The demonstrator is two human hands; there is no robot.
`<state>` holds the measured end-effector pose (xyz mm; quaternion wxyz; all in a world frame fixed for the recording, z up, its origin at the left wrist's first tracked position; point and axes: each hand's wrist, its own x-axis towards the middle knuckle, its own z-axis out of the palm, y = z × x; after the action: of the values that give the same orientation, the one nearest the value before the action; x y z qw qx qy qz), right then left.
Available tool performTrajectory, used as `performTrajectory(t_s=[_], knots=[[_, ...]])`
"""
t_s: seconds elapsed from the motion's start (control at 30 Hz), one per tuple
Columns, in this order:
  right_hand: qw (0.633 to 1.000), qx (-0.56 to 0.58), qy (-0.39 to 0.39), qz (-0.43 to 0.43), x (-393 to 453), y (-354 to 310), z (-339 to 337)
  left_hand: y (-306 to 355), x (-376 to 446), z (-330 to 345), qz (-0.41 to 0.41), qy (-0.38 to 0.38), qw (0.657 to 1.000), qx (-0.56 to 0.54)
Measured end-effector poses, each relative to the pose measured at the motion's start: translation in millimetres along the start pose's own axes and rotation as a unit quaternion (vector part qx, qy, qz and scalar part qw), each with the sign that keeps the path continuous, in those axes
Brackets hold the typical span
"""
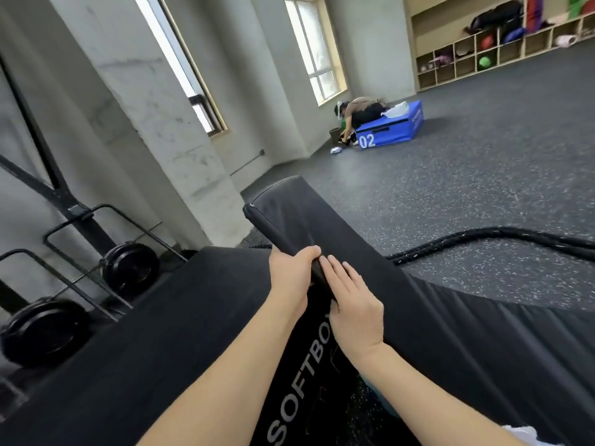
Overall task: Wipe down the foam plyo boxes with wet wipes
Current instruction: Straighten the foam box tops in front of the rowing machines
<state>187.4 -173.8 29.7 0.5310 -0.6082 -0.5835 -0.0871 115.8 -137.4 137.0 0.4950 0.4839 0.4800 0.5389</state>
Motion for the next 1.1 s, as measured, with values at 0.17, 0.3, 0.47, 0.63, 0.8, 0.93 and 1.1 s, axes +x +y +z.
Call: performTrajectory(t_s=[0.17, 0.3, 0.47, 0.63, 0.8, 0.93, 1.1], knots=[[0.995, -0.056, -0.078, -0.007, -39, 31, -23, 14, 4, -17, 0.001, 0.049, 0.998, -0.032], [0.978, -0.045, -0.166, 0.117, -72, 48, -38, 41, 8, -33, 0.022, 0.066, 0.996, -0.056], [0.987, -0.058, -0.134, 0.068, -37, 15, -34, 82, -1, -68, 0.08, 0.06, 0.993, -0.069], [0.996, -0.049, -0.062, -0.025, -4, -51, -25, 139, -21, -140, 0.157, 0.065, 0.981, -0.094], [0.992, -0.026, -0.014, -0.126, 21, -115, -10, 181, -67, -212, 0.303, 0.25, 0.91, 0.132], [0.983, -0.015, -0.007, -0.182, 32, -150, 6, 184, -97, -260, 0.523, 0.35, 0.606, 0.487], [0.968, 0.012, -0.023, -0.248, 24, -178, 33, 150, -84, -281, 0.417, 0.053, 0.428, 0.8]])
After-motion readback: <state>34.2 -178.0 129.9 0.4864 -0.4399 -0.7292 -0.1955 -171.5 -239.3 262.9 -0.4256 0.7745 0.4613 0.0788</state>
